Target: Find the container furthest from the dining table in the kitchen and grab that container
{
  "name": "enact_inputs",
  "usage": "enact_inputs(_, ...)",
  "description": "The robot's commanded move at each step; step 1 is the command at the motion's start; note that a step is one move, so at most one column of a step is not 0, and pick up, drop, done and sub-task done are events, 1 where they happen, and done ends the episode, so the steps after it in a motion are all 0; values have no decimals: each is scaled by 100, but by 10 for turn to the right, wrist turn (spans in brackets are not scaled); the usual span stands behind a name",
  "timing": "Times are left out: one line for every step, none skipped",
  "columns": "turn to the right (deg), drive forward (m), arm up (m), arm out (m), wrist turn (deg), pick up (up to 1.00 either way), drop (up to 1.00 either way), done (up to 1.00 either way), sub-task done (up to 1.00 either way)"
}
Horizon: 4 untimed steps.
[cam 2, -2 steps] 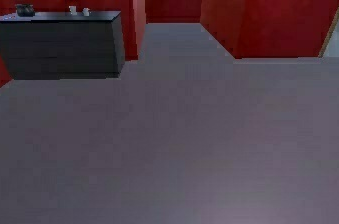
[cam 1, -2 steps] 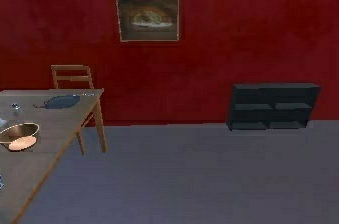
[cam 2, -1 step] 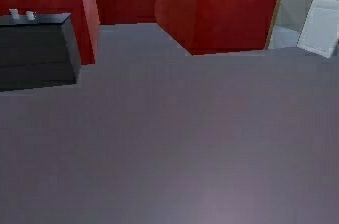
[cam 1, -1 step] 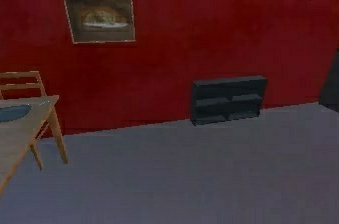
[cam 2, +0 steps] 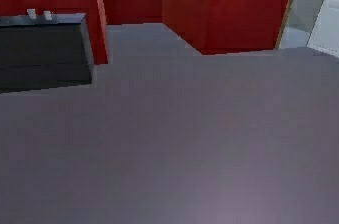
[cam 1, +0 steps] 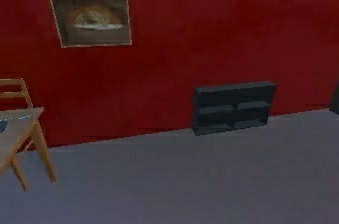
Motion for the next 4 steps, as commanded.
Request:
enact_inputs(-90,0,0,0,0,0,0,0,0)
enact_inputs(0,20,0,0,0,0,0,0,0)
enact_inputs(-450,0,0,0,0,0,0,0,0)
enact_inputs(-450,0,0,0,0,0,0,0,0)
